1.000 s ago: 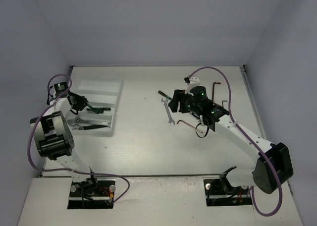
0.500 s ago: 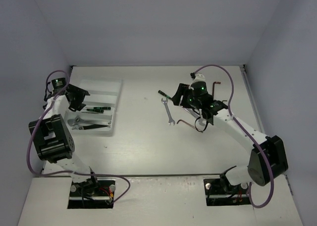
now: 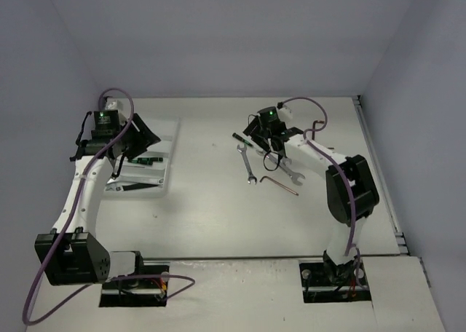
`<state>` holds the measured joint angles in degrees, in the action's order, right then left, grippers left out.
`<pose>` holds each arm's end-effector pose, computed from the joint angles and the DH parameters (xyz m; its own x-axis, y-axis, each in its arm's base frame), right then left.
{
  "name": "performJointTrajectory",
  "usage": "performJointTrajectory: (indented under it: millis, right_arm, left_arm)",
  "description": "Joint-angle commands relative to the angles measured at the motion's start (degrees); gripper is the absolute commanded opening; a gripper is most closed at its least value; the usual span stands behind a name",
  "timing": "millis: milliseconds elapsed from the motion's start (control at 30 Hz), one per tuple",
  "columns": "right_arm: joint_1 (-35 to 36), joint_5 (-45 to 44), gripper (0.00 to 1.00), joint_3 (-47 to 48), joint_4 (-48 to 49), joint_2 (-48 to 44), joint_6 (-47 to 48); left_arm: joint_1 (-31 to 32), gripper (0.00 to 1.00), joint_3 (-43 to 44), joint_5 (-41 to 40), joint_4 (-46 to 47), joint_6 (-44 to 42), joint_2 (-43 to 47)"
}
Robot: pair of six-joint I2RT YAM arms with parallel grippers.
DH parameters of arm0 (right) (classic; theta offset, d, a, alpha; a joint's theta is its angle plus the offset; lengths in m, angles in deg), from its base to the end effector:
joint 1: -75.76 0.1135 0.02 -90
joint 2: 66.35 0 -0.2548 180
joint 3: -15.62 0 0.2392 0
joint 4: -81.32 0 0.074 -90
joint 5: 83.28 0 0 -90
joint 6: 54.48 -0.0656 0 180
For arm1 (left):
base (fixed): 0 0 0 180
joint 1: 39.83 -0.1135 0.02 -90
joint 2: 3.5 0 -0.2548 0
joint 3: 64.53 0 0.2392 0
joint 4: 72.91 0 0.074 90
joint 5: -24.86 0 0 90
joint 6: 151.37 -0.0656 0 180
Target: Sort the tools into containers
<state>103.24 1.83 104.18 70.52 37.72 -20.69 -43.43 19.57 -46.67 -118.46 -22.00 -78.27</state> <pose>0.3906 0.1969 0.2349 -0.5444 0.6502 -0.5299 0.1088 0.6812 0.7240 0.2997 -0.0020 0.3176 -0.5799 -0.6393 -0.5049 -0.2229 0.7207 -0.6565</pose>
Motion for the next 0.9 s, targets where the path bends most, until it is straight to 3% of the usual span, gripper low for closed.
performJointTrajectory:
  millis: [0,133,300,467,867]
  right_arm:
    - [-0.2,-4.2,0.54,8.3,0.7,4.0,-2.6]
    - [0.2,-4.1,0.48,13.2,-2.2,8.6,8.3]
    - [0.3,2.3,0.49,17.6,-4.6,14.5,34.8]
    - [-1.1,7.2,0.49,17.6,-6.8,16.6,51.6]
    - [-5.1,13.8,0.46,19.4,-8.4,21.0,62.8]
  left_arm:
    - [1.3,0.55,-1.9,2.4,-4.2,-7.2,6.1]
    - [2.1,0.55,-3.3,4.5,-5.7,-10.6,8.8]
    - [3.0,0.55,-3.4,6.7,-6.6,-14.5,9.9]
    - [4.9,0.55,-3.4,7.6,-7.2,-16.4,9.9]
    - [6.1,0.55,-1.5,8.6,-7.9,-18.7,9.5]
